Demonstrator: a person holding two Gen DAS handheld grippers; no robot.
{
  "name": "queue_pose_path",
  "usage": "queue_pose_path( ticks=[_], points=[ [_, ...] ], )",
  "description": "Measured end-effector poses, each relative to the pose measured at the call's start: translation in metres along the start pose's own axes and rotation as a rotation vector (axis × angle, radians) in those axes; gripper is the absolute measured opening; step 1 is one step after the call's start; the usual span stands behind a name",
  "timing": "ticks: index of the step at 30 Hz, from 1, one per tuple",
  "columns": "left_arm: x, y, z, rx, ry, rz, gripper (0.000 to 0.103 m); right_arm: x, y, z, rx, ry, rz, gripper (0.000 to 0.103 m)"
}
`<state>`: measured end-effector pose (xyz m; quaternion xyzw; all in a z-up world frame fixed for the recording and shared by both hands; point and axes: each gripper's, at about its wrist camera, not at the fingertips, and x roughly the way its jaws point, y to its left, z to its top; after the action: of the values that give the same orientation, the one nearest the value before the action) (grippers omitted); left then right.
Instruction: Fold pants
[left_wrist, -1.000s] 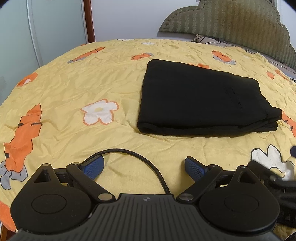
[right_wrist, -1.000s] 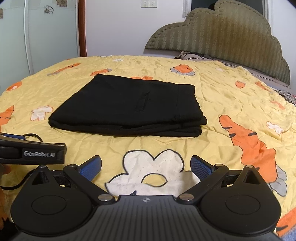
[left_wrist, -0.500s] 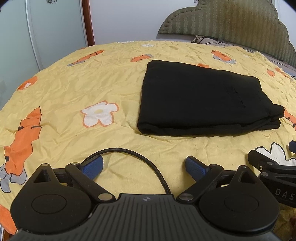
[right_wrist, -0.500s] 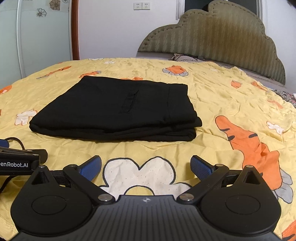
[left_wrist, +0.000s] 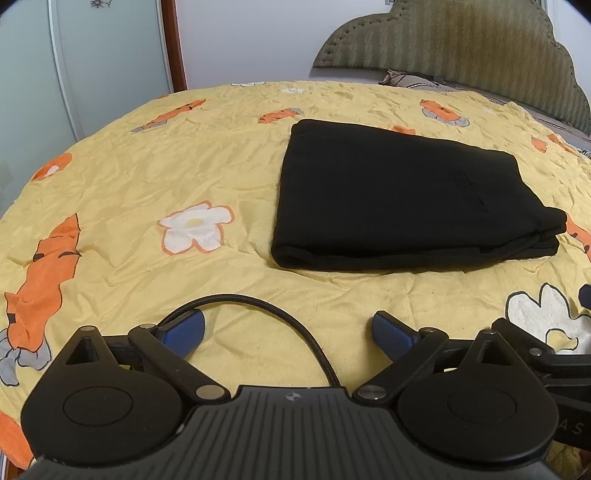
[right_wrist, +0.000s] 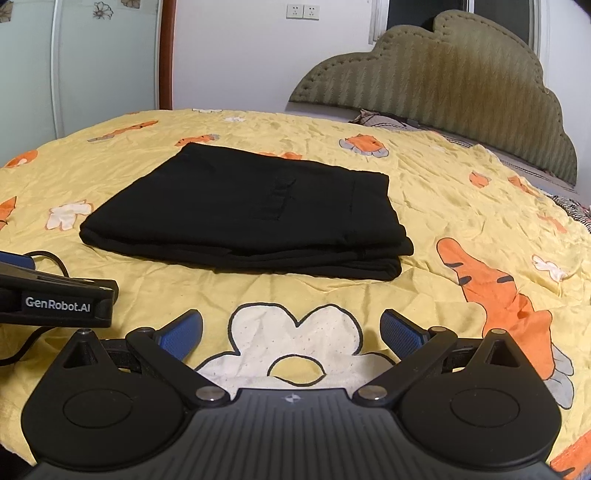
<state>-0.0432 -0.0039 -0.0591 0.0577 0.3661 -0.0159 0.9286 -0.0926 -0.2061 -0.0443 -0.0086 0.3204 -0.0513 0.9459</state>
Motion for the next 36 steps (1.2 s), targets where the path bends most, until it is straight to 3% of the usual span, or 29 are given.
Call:
queue_pose_path(
  ticks=[36],
  points=[
    [0.0029,0.0005,-0.0017,-0.012,0.006,-0.006,0.103,0.0027,-0.0021,-0.0021,0.001,0.001,0.016,0.103]
  ],
)
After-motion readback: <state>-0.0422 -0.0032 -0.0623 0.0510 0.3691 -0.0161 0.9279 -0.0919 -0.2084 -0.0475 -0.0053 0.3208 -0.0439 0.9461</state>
